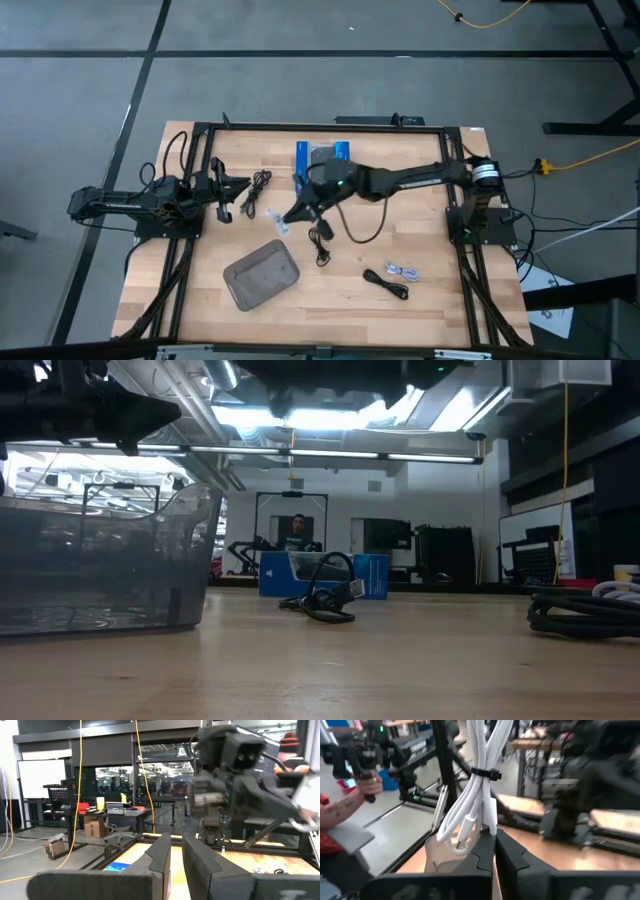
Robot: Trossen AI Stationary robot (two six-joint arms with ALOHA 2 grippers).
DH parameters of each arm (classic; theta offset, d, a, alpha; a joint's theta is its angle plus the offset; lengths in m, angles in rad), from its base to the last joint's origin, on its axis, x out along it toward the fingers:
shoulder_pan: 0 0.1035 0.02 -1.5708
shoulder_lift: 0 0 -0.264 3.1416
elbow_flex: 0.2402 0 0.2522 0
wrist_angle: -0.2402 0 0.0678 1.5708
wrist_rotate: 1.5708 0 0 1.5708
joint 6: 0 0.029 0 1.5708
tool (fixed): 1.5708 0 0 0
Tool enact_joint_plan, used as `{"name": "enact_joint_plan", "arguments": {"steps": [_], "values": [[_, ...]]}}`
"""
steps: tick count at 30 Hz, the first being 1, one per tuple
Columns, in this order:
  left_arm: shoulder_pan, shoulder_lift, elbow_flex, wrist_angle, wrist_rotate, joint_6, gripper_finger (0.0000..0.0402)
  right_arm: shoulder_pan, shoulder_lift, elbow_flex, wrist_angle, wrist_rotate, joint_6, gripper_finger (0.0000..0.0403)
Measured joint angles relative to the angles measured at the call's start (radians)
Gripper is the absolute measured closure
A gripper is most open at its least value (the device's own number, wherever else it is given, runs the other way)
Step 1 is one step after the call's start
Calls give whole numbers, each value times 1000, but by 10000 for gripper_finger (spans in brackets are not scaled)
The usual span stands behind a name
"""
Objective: Pick and place USB-C Cables
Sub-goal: Put the white charger cable into the black bin
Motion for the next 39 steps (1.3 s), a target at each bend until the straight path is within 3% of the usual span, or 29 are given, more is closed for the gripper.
{"name": "enact_joint_plan", "arguments": {"steps": [6, 13, 18, 25, 39], "values": [[0, 0, 0, 1, 0, 0, 360, 33, 117, 81, 0, -19, 2, 401], [0, 0, 0, 9, 0, 0, 360, 78, 177, 87, 1, -26, 57, 393], [0, 0, 0, 9, 0, -1, 360, 115, 207, 87, 32, -14, 55, 389], [0, 0, 0, 16, 0, -1, 360, 138, 240, 87, 45, 116, 33, 388], [0, 0, 0, 16, 0, 6, 360, 138, 244, 87, 19, 79, 28, 355]]}}
